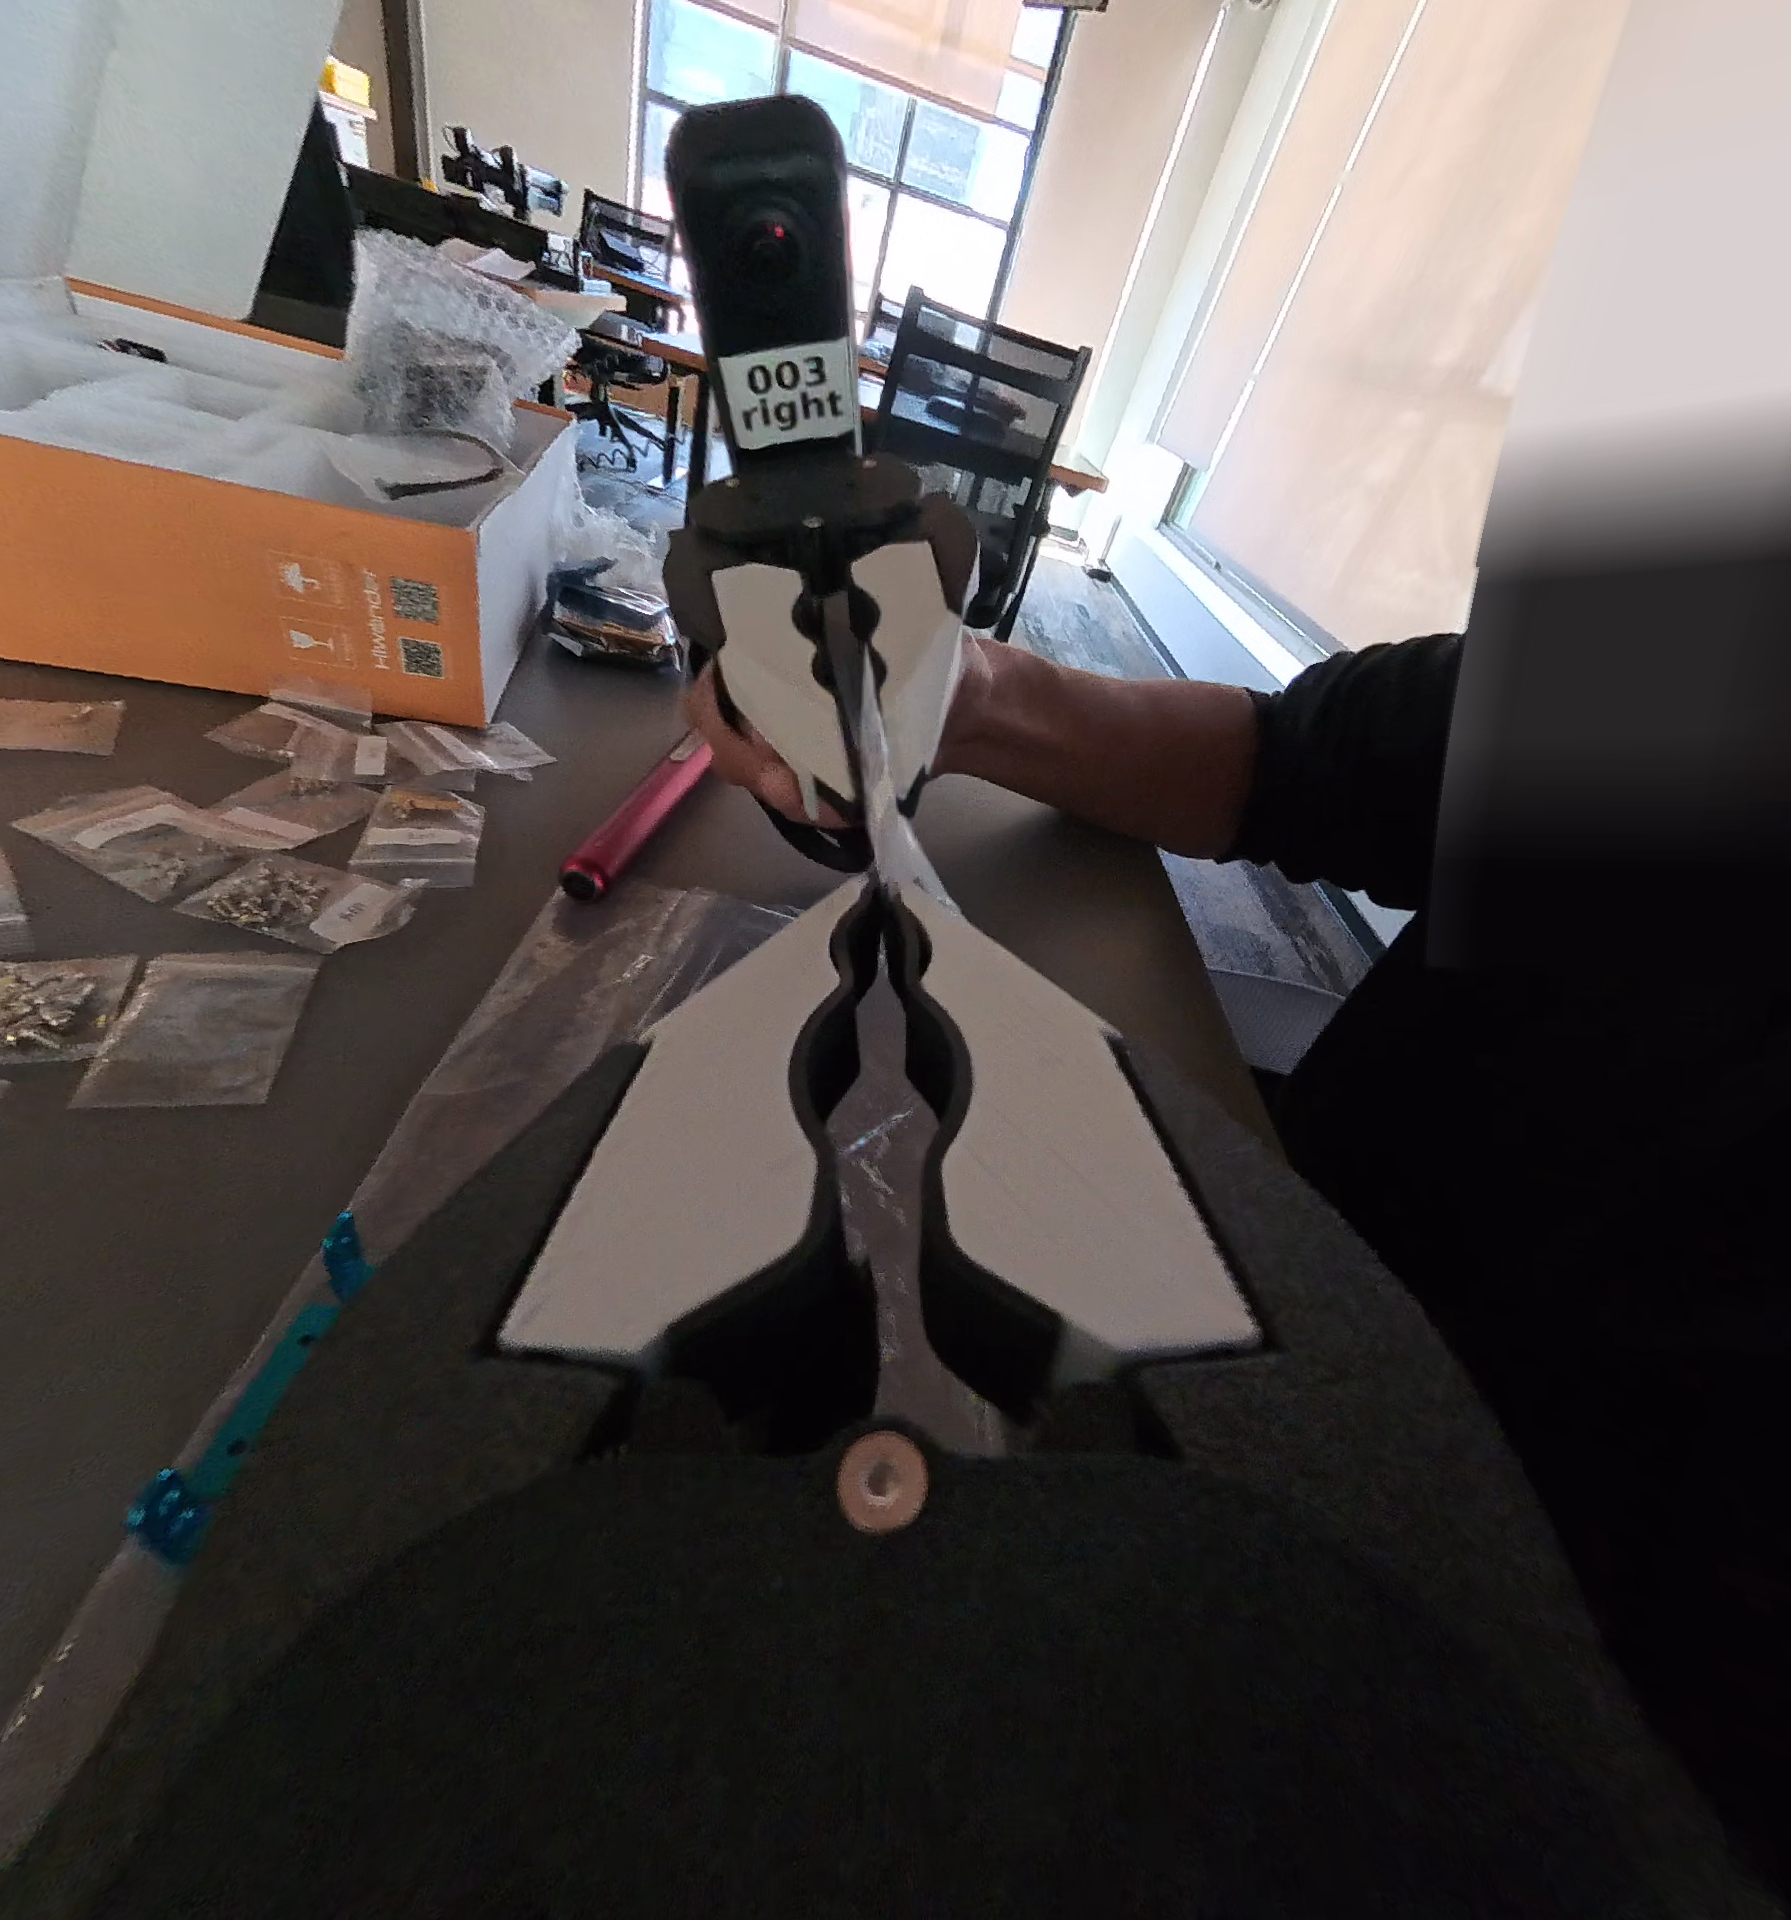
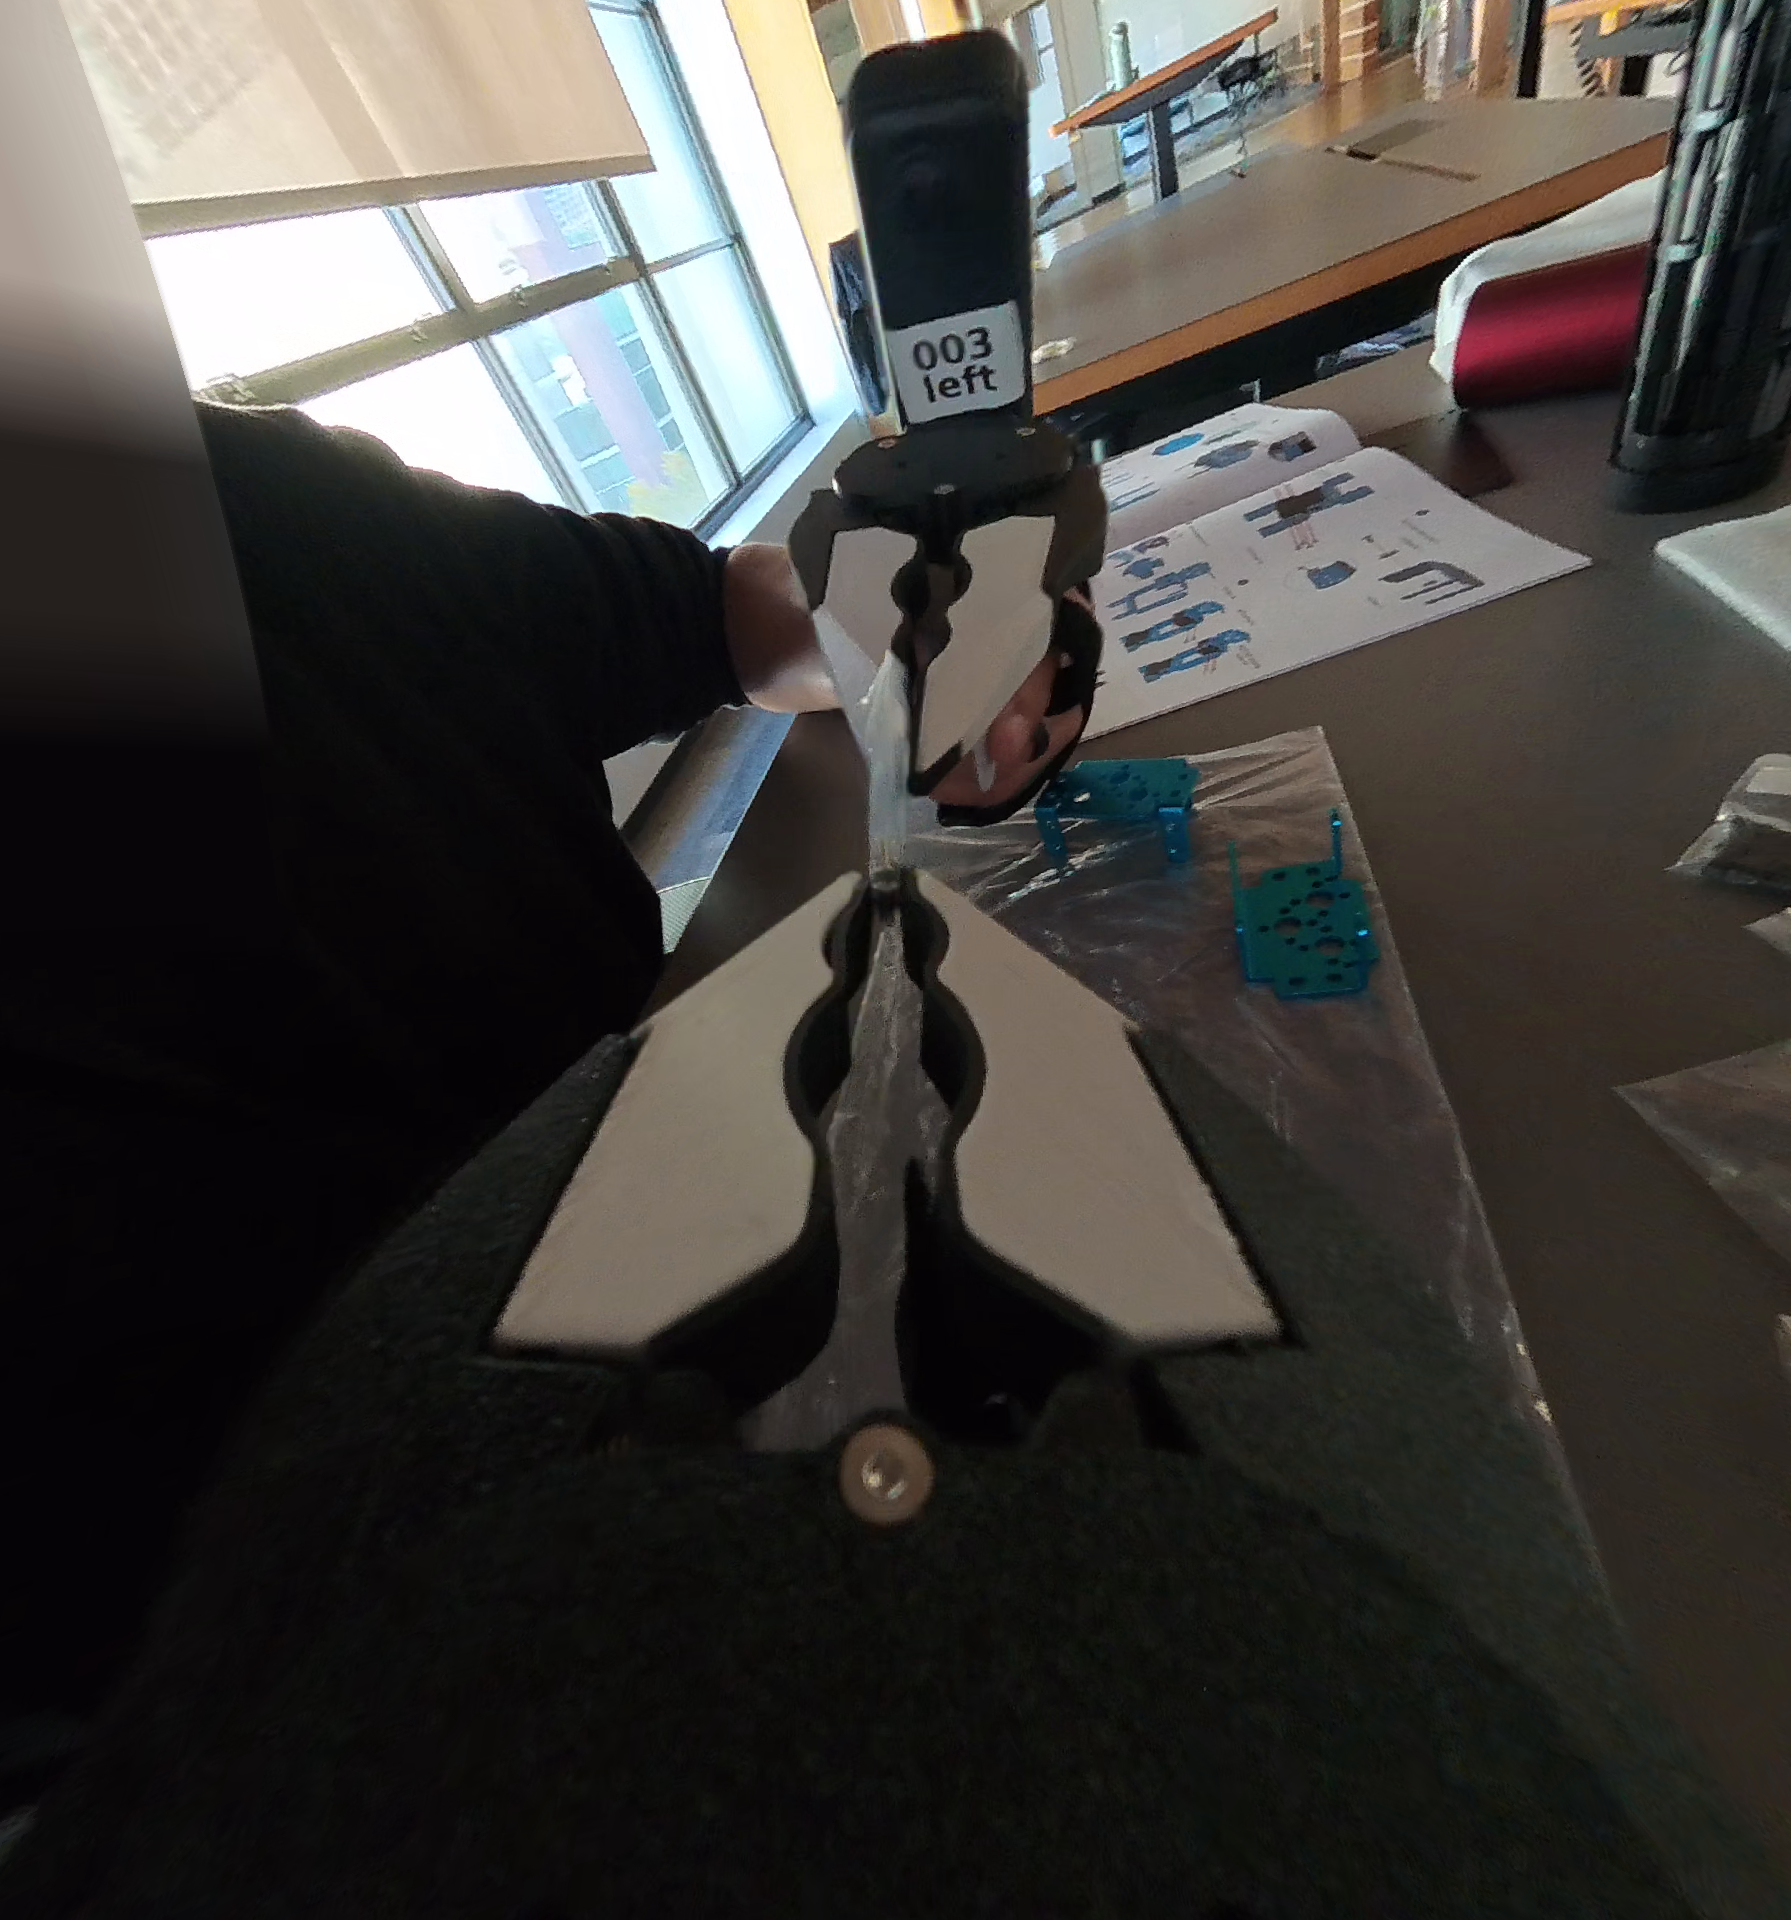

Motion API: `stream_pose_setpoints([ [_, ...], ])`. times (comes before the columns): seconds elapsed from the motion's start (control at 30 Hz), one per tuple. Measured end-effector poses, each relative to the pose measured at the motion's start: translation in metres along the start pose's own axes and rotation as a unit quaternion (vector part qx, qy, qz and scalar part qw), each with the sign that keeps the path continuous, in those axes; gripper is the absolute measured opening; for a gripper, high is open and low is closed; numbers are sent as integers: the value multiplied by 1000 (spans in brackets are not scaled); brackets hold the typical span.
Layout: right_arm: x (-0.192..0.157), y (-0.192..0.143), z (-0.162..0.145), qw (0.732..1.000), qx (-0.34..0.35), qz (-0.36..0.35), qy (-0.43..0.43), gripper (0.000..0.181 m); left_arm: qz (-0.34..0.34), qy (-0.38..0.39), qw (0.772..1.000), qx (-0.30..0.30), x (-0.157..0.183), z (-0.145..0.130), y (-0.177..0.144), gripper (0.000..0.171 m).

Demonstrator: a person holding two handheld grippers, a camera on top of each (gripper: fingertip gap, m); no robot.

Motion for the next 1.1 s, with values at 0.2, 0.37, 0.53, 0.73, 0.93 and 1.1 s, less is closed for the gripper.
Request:
stream_pose_setpoints([
  [0.2, 3, -2, 3, 1000, 8, -13, 3, 3, -4, -16, 1000, -6, 0, -2, 2, 0],
  [0.37, -3, 0, 3, 1000, 2, 3, 16, 3, -10, -29, 1000, 1, 0, -1, 2, 8],
  [0.53, -1, 0, 0, 999, -25, -41, -7, 3, 3, -18, 1000, -26, -3, -9, 3, 0],
  [0.73, -4, 4, 1, 1000, -12, -13, 8, 3, 1, -39, 999, -16, -1, -8, 6, 5],
  [0.93, -5, 2, 4, 1000, 3, 6, 25, 3, -44, -55, 997, 31, 9, 3, 4, 0],
  [1.1, -10, 2, 6, 999, 13, 33, 34, 3, -54, -65, 995, 51, 9, 5, 1, 0],
])
Point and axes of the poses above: each gripper's, where its closed fingertips meet, y out along the fingers, z out of its top, x = y × z across the jaws, the point moved 3 cm from there along -y, back along the fingers, and after that the axes turned 14 degrees about y, right-handed, at the moved point
